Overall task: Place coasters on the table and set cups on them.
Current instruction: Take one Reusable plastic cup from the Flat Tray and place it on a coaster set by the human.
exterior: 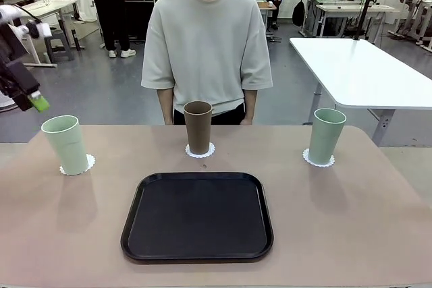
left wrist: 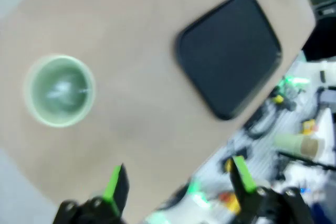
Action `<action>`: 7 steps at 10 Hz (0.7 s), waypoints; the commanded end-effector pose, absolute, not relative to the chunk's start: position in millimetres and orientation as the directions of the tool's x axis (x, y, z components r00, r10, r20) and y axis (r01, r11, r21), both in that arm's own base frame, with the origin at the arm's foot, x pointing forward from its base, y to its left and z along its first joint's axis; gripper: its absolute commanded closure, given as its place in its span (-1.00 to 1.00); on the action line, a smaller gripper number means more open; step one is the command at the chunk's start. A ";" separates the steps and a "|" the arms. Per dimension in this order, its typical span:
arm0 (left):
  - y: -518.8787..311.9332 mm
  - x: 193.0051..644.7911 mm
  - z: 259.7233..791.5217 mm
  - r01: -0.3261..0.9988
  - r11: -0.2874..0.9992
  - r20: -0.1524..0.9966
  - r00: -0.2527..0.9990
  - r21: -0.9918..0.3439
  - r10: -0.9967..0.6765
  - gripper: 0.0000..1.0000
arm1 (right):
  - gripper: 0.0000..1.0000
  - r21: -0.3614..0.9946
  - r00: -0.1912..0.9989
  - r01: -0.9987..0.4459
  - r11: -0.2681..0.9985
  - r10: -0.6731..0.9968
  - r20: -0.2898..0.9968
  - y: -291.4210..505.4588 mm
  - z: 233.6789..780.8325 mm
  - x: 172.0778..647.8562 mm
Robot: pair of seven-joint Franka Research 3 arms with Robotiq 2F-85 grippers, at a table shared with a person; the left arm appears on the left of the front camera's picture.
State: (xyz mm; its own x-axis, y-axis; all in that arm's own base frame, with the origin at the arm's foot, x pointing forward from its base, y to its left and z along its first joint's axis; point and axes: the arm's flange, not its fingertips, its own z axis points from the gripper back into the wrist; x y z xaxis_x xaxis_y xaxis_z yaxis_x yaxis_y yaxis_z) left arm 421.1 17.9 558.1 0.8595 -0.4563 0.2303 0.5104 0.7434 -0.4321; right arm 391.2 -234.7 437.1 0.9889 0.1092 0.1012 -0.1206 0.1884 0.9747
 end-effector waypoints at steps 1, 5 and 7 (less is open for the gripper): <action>51.8 412.7 559.6 0.293 0.542 0.286 0.953 -0.788 -0.099 -1.00 | -1.00 0.976 0.990 -0.115 0.183 0.100 0.098 -234.2 439.2 391.7; 119.3 378.4 518.2 0.212 0.335 0.228 0.974 -0.918 0.010 -1.00 | -1.00 0.976 0.990 -0.115 0.183 0.100 0.098 -234.2 439.2 391.7; 158.3 364.9 483.1 0.193 0.304 0.226 0.971 -0.933 0.074 -1.00 | -1.00 0.976 0.990 -0.115 0.183 0.100 0.098 -234.2 439.2 391.7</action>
